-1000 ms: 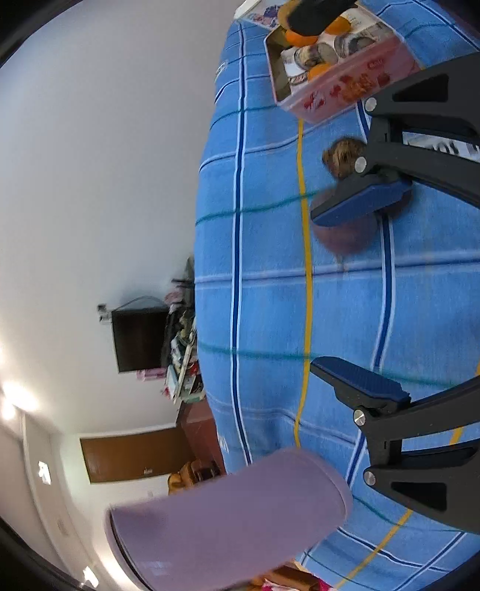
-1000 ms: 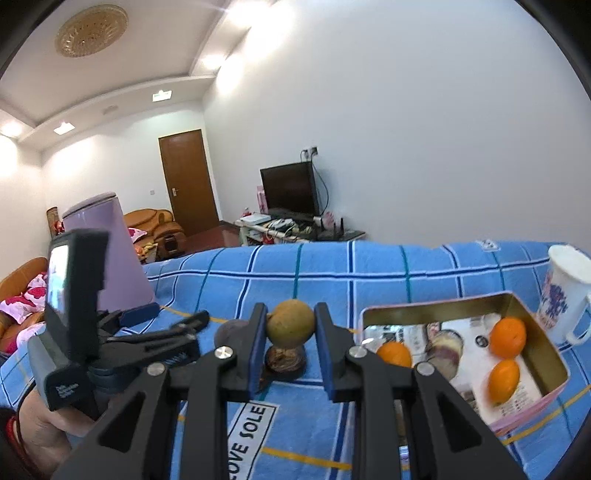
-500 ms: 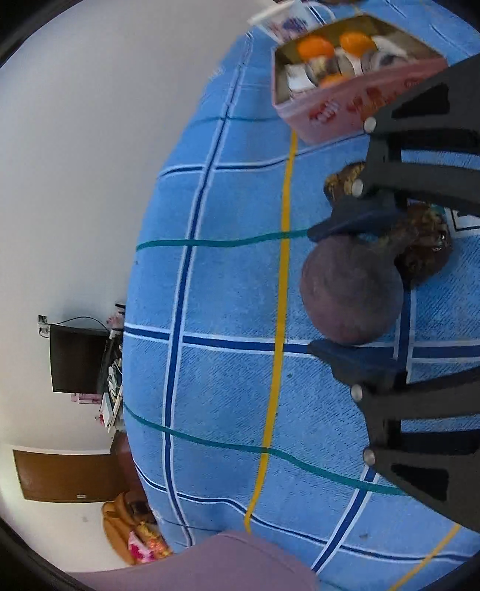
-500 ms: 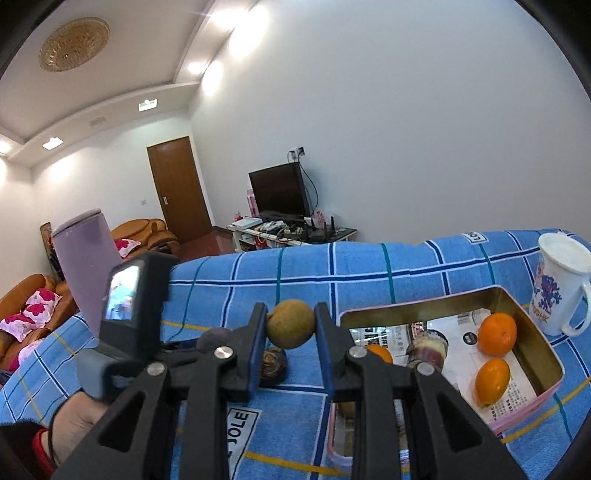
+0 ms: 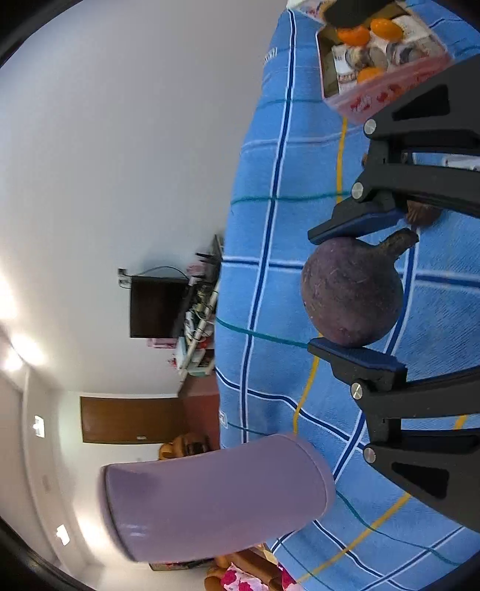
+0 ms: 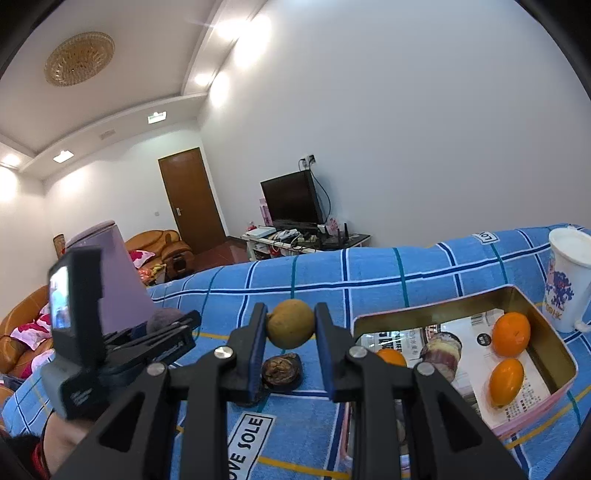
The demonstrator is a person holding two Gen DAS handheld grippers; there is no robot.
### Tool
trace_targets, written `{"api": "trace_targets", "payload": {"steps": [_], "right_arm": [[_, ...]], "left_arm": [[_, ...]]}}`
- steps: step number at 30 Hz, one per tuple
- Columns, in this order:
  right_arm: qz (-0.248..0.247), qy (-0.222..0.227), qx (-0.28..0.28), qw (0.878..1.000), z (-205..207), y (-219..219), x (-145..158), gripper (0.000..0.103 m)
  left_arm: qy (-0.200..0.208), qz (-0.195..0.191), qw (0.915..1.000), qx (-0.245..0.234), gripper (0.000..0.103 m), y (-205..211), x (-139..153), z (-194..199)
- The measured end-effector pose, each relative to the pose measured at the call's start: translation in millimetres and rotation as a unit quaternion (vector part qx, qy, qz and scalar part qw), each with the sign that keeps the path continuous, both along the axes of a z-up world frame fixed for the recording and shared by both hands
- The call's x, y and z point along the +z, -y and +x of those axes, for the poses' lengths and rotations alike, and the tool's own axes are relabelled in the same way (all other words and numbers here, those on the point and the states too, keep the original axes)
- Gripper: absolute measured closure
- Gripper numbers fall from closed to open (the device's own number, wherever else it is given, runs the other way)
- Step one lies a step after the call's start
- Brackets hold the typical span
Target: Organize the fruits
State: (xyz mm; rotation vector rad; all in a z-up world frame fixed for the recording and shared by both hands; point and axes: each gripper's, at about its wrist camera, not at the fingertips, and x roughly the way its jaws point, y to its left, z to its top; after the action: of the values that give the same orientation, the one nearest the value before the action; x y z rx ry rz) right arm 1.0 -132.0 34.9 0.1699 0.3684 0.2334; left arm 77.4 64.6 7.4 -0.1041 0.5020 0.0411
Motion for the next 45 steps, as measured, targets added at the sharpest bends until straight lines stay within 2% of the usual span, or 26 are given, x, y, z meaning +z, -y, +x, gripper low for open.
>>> {"api": "trace_targets", "payload": {"steps": [4, 10, 22, 31, 45], "right_arm": [[-0.009, 0.000, -0.010, 1.000, -0.2, -0.2, -1.0, 0.074], [-0.018, -0.006, -0.020, 1.000, -1.8, -1.7, -4.0, 0.074], [-0.073, 0.005, -0.022, 0.997, -14.1, -22.8, -4.7, 0.074], [-0.070, 0.000, -0.028, 0.997, -19.8, -15.0, -4.6, 0.074], [-0.079, 0.015, -0.033, 0.996, -30.2, -11.0, -0.9, 0.074]], "left_arm": [[0.007, 0.017, 0.9998, -0.013, 0.049, 14.3, 0.2, -19.1], [0.023, 0.054, 0.9983, -0.007, 0.049, 32.1, -2.3, -24.8], [0.030, 0.062, 0.9976, -0.009, 0.049, 36.2, -2.8, -37.0], [0.031, 0.064, 0.9974, -0.014, 0.049, 37.9, -1.9, -38.3], [0.035, 0.062, 0.9972, -0.024, 0.049, 42.9, -0.5, -42.9]]}}
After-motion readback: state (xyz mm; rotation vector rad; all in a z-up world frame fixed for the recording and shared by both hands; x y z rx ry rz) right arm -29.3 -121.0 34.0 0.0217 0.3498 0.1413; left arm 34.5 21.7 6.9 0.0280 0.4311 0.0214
